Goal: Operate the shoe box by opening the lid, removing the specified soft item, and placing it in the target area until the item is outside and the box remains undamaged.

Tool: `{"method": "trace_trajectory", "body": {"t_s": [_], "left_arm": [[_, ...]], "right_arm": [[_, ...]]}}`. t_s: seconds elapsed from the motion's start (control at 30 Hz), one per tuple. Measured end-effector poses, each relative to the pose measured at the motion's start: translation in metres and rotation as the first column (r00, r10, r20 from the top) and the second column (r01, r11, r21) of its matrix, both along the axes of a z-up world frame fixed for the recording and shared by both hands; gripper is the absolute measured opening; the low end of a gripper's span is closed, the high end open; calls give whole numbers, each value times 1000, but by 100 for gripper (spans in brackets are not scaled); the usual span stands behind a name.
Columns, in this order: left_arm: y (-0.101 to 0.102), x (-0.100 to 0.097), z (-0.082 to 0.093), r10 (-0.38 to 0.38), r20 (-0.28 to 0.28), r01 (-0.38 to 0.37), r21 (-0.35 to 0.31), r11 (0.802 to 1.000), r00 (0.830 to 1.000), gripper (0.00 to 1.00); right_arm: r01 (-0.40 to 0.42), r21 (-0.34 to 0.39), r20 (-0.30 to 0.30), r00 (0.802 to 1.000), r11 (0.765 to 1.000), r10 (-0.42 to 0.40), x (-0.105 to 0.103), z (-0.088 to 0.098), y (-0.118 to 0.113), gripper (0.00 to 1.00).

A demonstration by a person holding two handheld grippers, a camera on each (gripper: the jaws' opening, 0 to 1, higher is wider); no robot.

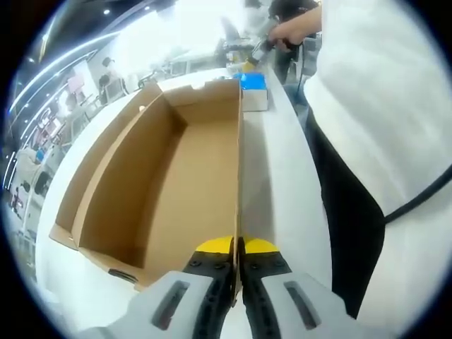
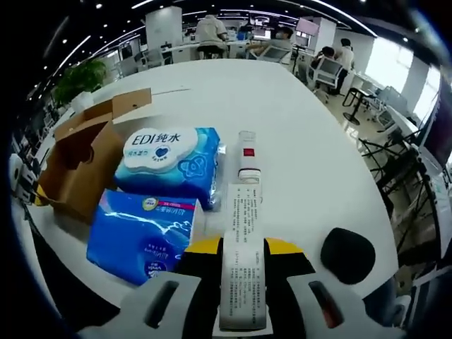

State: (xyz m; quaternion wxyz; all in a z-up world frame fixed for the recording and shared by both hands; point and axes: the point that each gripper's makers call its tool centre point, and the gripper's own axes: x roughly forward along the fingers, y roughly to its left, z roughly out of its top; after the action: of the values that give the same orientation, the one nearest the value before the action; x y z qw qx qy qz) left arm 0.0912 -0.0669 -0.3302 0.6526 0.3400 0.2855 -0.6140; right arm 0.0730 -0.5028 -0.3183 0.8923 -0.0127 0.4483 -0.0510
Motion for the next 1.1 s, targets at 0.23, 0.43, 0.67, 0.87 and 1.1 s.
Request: {"method": "trace_trajectory", "body": {"t_s": [0.23, 0.43, 0.67, 0.87, 1.1], "left_arm": [[0, 0, 0, 10, 1, -10, 1, 1000, 1000, 2], [0, 0, -1, 11, 0, -11, 2, 1000, 1000, 2], [1, 0, -1, 12, 3, -12, 0, 1000, 1000, 2], [1, 0, -1, 11, 5, -11, 1, 1000, 1000, 2], [1, 0, -1, 8, 7, -8, 1, 1000, 1000, 2]], "right_arm": [[-50, -11, -85, 995, 999, 49, -12, -28, -2, 20], [-9, 24, -57, 998, 1000, 10, -11, -28, -8, 20], [-19, 27, -66, 998, 999, 21, -11, -28, -8, 21], [1, 33, -102, 995, 999, 2, -14, -34, -9, 22], [2, 15, -83, 997, 1000, 0, -17, -33, -14, 21]]}}
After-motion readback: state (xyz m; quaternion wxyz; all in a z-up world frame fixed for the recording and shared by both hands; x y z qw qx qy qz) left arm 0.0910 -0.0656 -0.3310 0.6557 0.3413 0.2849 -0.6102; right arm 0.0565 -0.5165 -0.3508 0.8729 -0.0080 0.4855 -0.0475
